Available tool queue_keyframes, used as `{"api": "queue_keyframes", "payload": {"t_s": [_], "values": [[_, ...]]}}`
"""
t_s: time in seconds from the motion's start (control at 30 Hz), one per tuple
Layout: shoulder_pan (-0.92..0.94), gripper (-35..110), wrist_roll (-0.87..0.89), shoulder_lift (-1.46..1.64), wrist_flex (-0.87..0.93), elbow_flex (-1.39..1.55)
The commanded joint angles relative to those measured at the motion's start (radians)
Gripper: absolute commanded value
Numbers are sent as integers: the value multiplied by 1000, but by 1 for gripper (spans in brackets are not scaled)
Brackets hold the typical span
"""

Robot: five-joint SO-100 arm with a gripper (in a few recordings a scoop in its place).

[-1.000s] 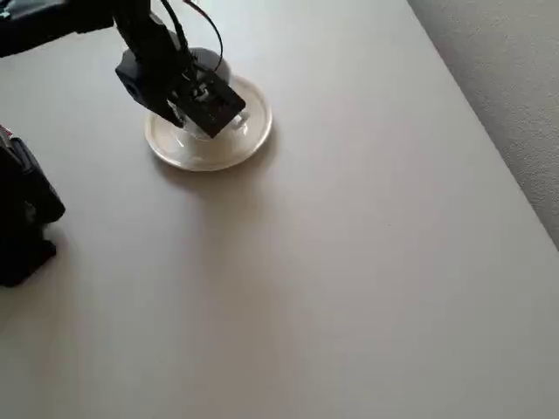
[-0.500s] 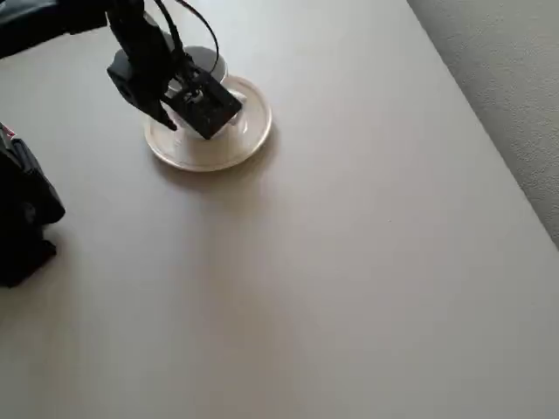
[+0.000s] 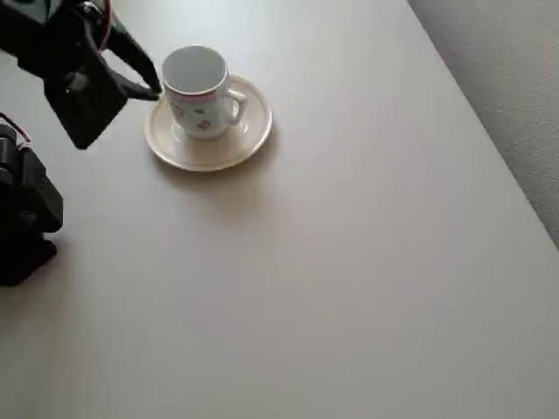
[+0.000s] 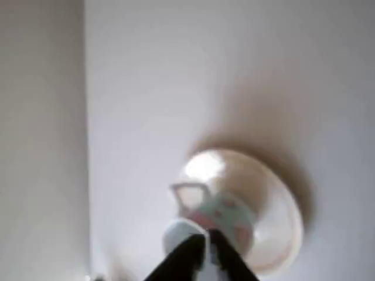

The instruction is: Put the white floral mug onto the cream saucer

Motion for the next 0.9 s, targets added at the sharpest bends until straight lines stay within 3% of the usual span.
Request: {"api": "queue_keyframes", "payload": {"t_s": [0.0,0.23,0.33,0.87], "values": [[84,-2,12,377,-261,658],[118,-2,-20,583,-379,1069],[107,-2,-32,856,-225,1141],[104,-2,-37,867,-209,1141]]}}
